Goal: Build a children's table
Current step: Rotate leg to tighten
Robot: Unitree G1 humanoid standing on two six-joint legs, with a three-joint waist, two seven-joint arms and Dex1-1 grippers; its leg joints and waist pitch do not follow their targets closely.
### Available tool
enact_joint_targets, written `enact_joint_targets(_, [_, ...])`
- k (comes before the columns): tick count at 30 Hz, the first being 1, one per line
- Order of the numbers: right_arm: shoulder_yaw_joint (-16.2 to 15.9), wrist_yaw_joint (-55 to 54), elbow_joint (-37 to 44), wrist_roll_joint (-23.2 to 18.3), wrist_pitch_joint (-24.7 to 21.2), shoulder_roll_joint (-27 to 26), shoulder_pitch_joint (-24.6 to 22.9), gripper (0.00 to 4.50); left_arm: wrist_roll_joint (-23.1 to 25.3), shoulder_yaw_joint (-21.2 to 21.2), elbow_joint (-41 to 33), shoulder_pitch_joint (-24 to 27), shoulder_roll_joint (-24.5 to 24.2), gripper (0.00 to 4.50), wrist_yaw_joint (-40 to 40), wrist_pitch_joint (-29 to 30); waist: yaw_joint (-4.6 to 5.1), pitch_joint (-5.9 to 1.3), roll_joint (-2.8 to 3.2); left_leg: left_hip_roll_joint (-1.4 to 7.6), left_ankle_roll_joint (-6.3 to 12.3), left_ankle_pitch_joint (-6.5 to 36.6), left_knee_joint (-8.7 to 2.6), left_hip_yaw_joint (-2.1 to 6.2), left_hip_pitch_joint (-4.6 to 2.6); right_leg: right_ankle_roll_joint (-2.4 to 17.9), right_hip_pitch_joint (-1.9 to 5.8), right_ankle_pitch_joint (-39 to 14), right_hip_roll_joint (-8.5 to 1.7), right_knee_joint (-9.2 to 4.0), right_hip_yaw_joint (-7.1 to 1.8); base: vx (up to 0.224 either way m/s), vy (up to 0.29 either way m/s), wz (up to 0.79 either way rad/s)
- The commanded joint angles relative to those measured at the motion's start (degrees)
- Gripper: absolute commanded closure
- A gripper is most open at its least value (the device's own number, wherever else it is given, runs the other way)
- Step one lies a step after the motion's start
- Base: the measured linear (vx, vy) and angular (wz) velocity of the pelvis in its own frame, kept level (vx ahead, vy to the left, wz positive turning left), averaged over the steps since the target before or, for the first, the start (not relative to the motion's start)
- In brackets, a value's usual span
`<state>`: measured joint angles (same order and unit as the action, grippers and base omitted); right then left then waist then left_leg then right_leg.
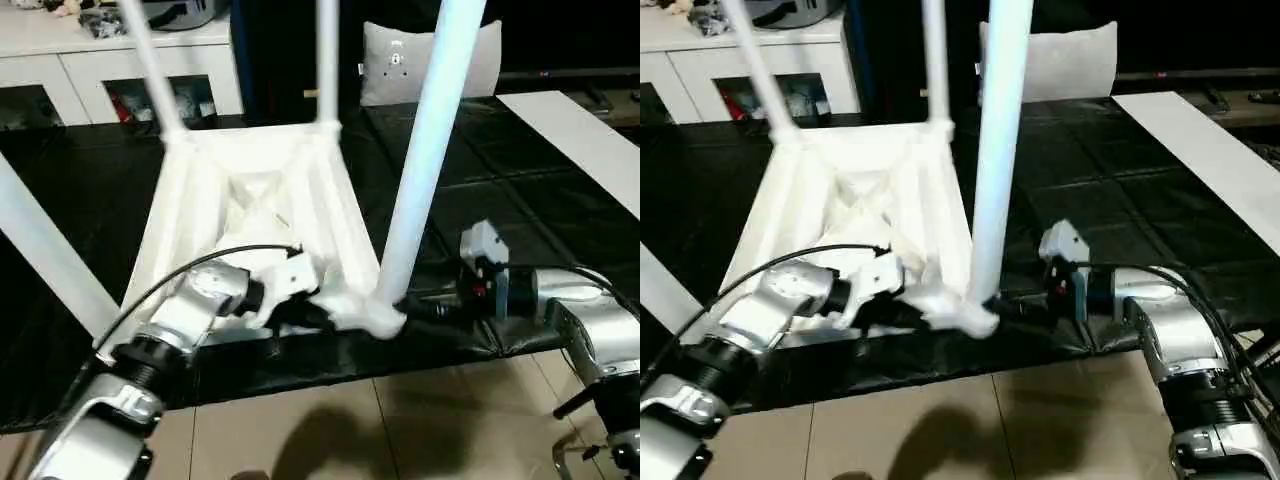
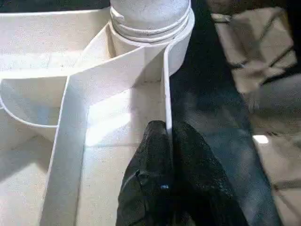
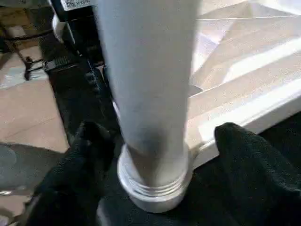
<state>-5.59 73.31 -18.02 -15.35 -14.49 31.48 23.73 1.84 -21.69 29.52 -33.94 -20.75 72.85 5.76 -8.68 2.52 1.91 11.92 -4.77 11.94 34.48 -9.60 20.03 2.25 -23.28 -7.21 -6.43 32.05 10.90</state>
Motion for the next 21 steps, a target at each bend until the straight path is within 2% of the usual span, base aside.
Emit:
enact_joint_targets(1, [-0.98,2.98,0.4,-1.41,-0.83,0.63,0.39,1.07,-1.46,-2.14,-3.21,-0.81,-0.04,4.5,4.45,-2.22,0.31,-4.07,-1.23,1.75,4.75,9.09,-3.81,-0.01,-0.18,3.89,3.49,-24.34,-3.27,-3.93,-3.77,0.0,0.0,0.0])
enact_joint_targets(2, [-1.49,4.44,0.42,-1.96,-1.1,0.79,0.38,1.33,-1.44,-2.45,-3.15,-0.92,-0.26,4.5,5.14,-2.65,0.32,-4.04,-1.29,1.75,4.76,9.22,-3.83,-0.01,-0.15,3.63,3.5,-25.02,-3.27,-4.02,-3.84,0.0,0.0,0.0])
enact_joint_targets(10, [-4.53,8.02,0.95,-2.41,-2.63,0.6,-0.19,1.86,-1.33,-2.75,-2.07,-1.59,-0.27,4.5,6.85,-3.84,0.24,-4.12,-1.54,1.57,4.48,8.55,-3.8,0.0,0.07,2.66,3.52,-26.34,-3.17,-4.08,-4.09,0.0,0.0,0.0])
enact_joint_targets(13, [-4.96,8.64,1.7,-2.5,-3.29,0.17,-0.55,2.29,-1.23,-2.43,-1.66,-1.73,0.05,4.5,6.26,-3.58,0.24,-4.09,-1.61,1.5,4.39,8.2,-3.79,-0.01,0.17,2.28,3.55,-26.7,-3.18,-4.21,-4.04,0.0,0.0,0.0])
enact_joint_targets(19, [-4.51,8.85,2.54,-3.76,-4.65,-0.05,-1.1,2.47,-2.0,-1.16,-1.1,-1.76,0.94,4.5,4.08,-1.83,0.25,-4.1,-1.69,1.38,4.3,7.87,-3.72,-0.07,0.15,1.65,3.5,-27.32,-3.1,-4.32,-3.95,0.0,0.0,0.0])
enact_joint_targets(21, [-3.59,6.99,5.21,-5.73,-6.72,-0.69,-2.62,2.48,-2.53,0.04,-1.13,-2.02,1.96,4.5,1.91,0.78,0.06,-4.12,-1.71,1.49,4.36,7.76,-3.75,-0.07,-0.04,1.88,3.41,-26.97,-3.14,-4.3,-4.04,0.0,0.0,0.0])
